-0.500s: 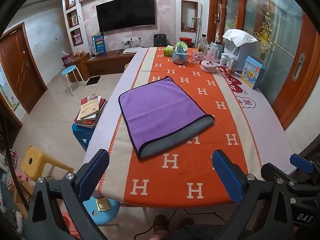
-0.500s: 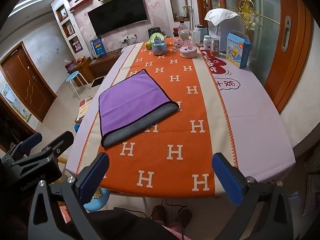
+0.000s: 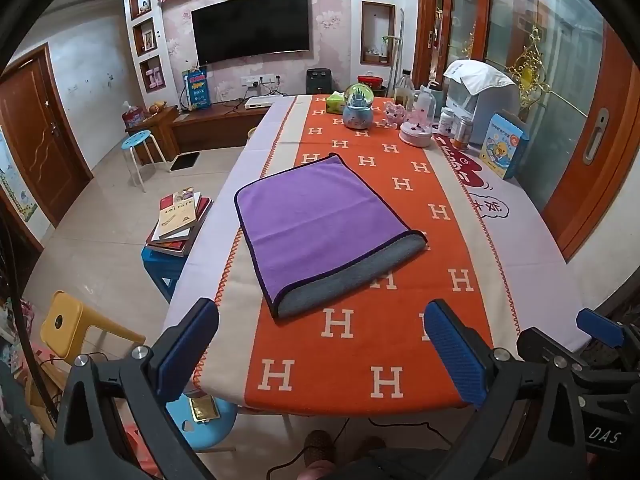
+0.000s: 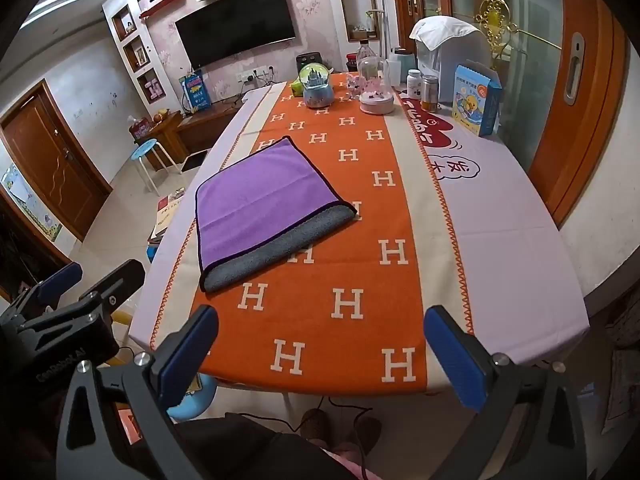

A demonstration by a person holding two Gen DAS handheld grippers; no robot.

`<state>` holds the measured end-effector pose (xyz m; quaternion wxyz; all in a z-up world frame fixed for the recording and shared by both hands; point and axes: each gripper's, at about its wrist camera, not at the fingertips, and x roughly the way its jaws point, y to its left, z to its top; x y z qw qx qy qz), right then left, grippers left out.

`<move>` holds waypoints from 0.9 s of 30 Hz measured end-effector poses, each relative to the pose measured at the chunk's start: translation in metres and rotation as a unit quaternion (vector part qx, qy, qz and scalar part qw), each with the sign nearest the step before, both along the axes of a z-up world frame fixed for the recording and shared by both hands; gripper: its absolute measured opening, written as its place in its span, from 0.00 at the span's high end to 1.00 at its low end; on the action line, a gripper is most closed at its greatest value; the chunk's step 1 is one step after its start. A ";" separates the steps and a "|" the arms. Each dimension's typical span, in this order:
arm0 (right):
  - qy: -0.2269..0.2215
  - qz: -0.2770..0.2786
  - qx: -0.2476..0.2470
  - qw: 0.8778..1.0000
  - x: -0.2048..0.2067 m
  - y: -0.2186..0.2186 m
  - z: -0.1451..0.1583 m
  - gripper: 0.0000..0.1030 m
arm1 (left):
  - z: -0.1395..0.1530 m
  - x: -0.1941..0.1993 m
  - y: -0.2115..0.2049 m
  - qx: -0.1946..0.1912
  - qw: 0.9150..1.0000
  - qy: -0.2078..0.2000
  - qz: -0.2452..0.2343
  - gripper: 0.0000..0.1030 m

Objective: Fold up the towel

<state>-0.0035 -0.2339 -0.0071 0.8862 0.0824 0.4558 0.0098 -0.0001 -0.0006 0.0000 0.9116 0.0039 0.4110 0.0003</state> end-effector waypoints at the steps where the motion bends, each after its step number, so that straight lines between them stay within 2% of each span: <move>1: 0.000 0.000 0.000 1.000 0.000 0.000 0.000 0.00 | 0.000 0.000 0.000 0.000 1.000 0.000 0.000 0.01; 27: 0.009 -0.015 -0.007 1.000 0.001 -0.004 -0.002 0.00 | 0.004 0.004 -0.003 0.001 1.000 0.006 -0.014 0.01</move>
